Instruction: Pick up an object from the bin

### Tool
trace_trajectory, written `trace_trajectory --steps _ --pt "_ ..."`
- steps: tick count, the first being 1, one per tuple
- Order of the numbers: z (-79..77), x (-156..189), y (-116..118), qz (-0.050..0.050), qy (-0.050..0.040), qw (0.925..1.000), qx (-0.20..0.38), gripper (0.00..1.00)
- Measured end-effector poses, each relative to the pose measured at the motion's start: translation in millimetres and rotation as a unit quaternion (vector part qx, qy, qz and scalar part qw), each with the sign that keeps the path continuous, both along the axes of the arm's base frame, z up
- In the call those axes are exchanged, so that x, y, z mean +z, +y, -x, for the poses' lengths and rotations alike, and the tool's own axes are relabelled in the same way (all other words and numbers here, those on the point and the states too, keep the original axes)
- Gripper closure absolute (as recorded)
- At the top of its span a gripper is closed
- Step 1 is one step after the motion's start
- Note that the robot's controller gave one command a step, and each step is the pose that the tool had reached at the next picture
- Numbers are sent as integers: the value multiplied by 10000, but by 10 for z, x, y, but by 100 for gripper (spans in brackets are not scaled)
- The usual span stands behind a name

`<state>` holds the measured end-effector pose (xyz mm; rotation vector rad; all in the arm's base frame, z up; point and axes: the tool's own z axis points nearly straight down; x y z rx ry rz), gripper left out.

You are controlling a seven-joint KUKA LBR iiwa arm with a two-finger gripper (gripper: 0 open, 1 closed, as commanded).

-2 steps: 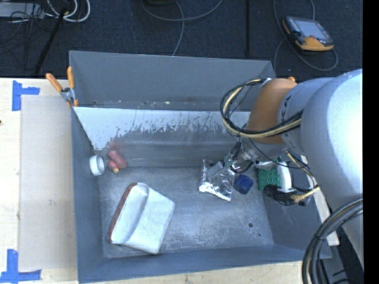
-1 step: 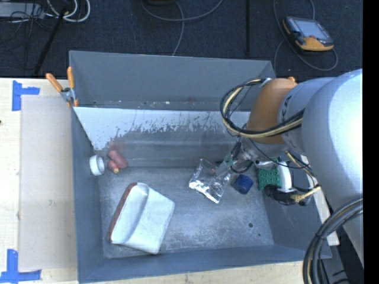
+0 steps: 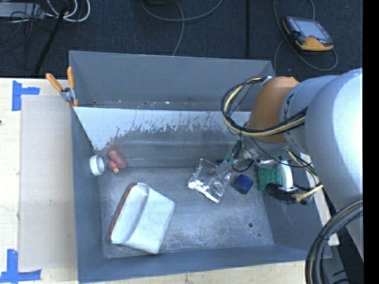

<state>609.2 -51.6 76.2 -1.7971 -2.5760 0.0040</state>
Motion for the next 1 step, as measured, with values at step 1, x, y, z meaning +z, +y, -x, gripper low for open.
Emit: trace_trajectory --steps 1 --pt "-17 766 -4 -4 -41 10000 28 100"
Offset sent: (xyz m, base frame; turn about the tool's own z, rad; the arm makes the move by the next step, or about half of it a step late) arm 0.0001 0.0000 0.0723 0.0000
